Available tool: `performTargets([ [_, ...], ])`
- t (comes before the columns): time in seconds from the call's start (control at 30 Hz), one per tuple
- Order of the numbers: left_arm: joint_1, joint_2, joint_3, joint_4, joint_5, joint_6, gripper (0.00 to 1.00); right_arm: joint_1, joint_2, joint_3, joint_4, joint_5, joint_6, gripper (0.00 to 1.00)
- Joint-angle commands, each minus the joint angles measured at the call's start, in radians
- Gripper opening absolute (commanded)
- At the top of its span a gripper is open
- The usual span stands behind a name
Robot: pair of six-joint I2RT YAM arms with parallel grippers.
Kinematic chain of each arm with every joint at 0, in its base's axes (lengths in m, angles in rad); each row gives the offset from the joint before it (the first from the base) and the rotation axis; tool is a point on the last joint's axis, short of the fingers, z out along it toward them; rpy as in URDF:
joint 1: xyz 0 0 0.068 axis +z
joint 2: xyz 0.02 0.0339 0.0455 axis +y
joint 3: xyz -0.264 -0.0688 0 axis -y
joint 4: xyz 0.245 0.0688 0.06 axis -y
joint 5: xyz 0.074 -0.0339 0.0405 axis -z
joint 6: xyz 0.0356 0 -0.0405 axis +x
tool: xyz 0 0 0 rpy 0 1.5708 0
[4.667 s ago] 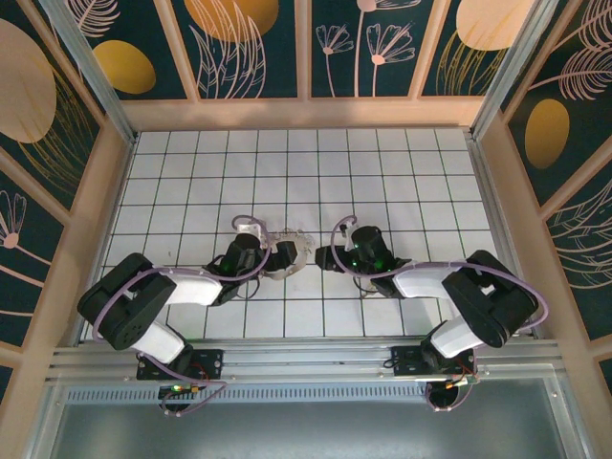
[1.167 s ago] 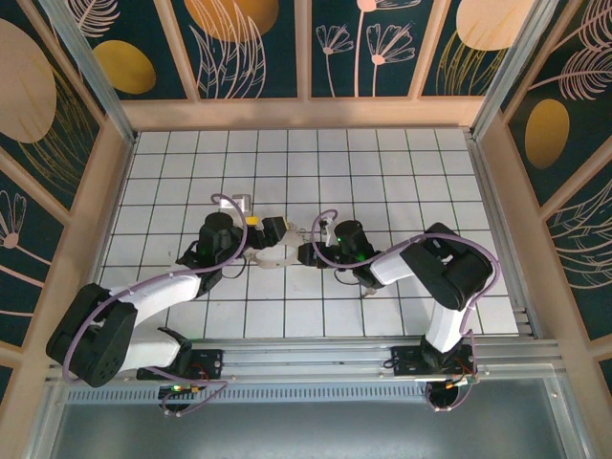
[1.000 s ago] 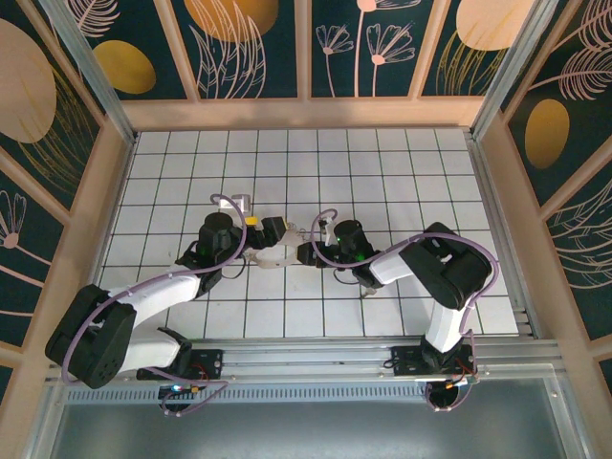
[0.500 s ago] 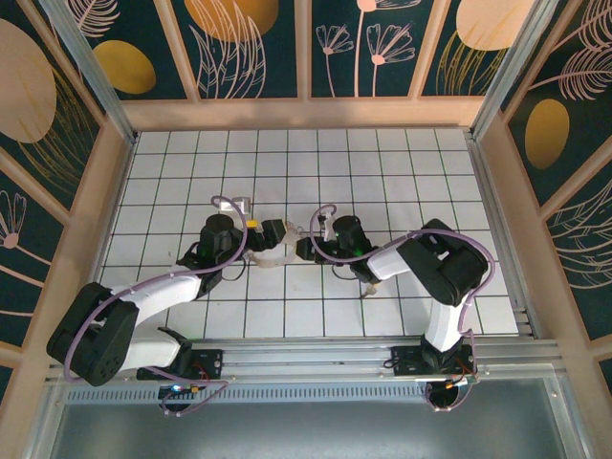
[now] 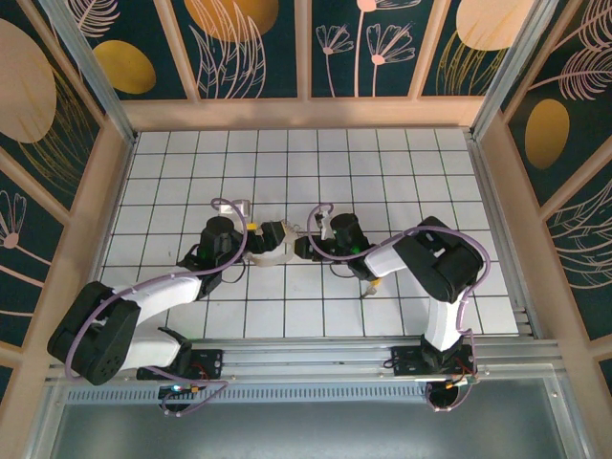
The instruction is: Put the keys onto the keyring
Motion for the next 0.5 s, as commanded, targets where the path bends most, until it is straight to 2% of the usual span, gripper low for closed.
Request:
performTargets([
  [0.0, 0.005, 0.016, -0.007, 0.044, 0.013, -0.014, 0.99, 0.011, 0.019, 0.027, -0.022, -0.026, -0.019, 0.43],
  [0.3, 0.005, 0.026, -0.004, 0.053, 0.016, -0.015, 0.99, 0.04, 0.009, 0.043, -0.038, -0.054, -0.031, 0.41],
  [0.47, 0.005, 0.024, -0.003, 0.048, 0.014, -0.014, 0.99, 0.042, -0.017, 0.041, -0.076, -0.009, -0.052, 0.41],
])
